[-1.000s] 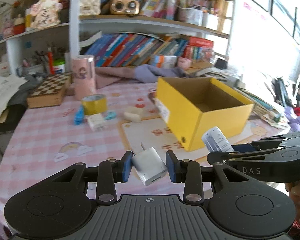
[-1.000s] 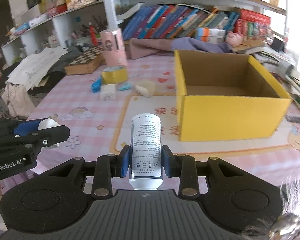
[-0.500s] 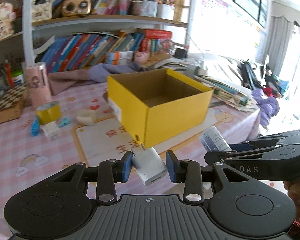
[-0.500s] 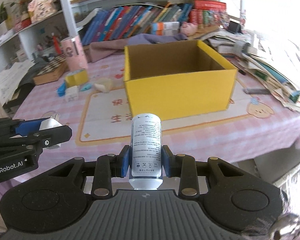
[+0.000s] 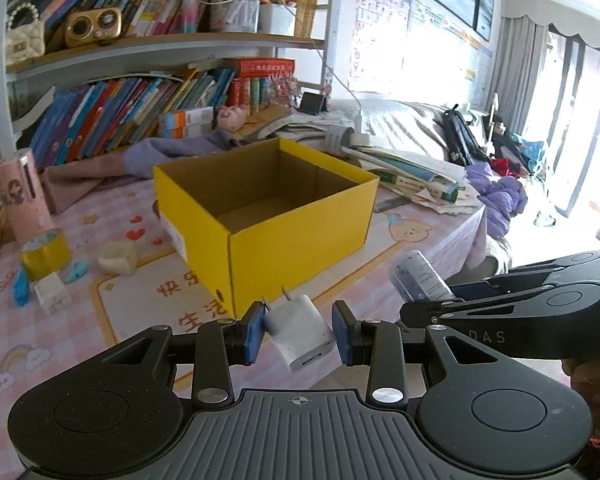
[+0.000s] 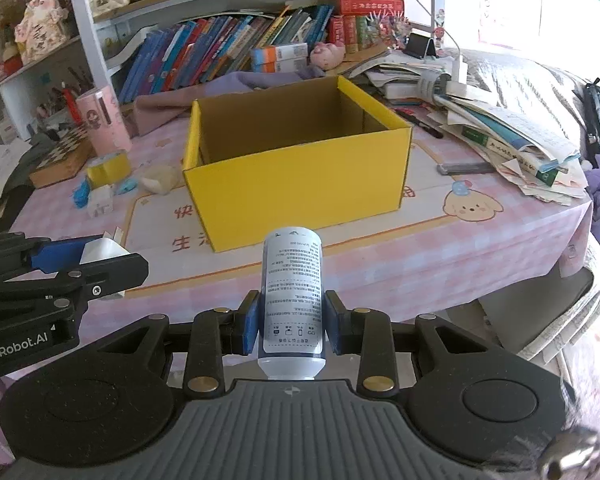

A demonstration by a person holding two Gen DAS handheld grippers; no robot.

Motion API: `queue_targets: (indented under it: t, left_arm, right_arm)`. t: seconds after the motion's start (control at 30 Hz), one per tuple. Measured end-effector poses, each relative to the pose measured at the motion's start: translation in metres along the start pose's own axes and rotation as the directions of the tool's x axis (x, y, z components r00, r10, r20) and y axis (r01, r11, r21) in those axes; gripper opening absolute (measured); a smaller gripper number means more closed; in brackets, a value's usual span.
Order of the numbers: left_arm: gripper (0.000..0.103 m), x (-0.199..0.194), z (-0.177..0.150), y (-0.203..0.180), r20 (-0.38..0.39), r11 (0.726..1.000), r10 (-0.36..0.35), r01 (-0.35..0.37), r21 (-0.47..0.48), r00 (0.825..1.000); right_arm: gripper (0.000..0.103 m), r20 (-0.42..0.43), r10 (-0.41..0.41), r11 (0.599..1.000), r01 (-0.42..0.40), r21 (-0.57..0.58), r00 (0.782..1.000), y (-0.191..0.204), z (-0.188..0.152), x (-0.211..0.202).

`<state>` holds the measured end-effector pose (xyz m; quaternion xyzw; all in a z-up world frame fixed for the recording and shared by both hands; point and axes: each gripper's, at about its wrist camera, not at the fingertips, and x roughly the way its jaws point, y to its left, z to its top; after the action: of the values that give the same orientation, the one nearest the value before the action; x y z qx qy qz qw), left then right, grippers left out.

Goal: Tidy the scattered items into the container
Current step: 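Carry the bottle with the right gripper over the yellow box while the left carries the charger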

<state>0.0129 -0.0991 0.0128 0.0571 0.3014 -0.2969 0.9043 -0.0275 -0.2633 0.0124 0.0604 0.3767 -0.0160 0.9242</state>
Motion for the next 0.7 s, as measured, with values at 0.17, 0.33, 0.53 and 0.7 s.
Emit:
queue_targets:
  t: [0.17,0.33,0.53,0.7]
  left_arm:
    - [0.035,0.009,0.006,-0.005,0.003,1.0,-0.017,0.017,0.013,1.0]
    - [0.035,0.016,0.012,-0.009,0.014,0.999,-0.03,0.03,0.027,0.999]
    - [0.035,0.022,0.022,-0.008,0.037,0.999,-0.022,0.02,0.028,0.999]
    - [0.035,0.026,0.033,-0.008,0.067,0.999,-0.012,0.009,0.046,0.998]
  right_arm:
    - [0.031,0.001,-0.013,1.0,0.013,0.006,1.0,-0.007,0.005,0.003]
    - [0.031,0.003,-0.026,1.0,0.026,0.009,1.0,-0.014,0.01,0.006]
    - [0.031,0.011,-0.036,0.999,0.036,0.006,0.999,-0.021,0.019,0.01]
    - [0.031,0.025,-0.032,0.999,0.032,-0.003,0.999,-0.025,0.031,0.015]
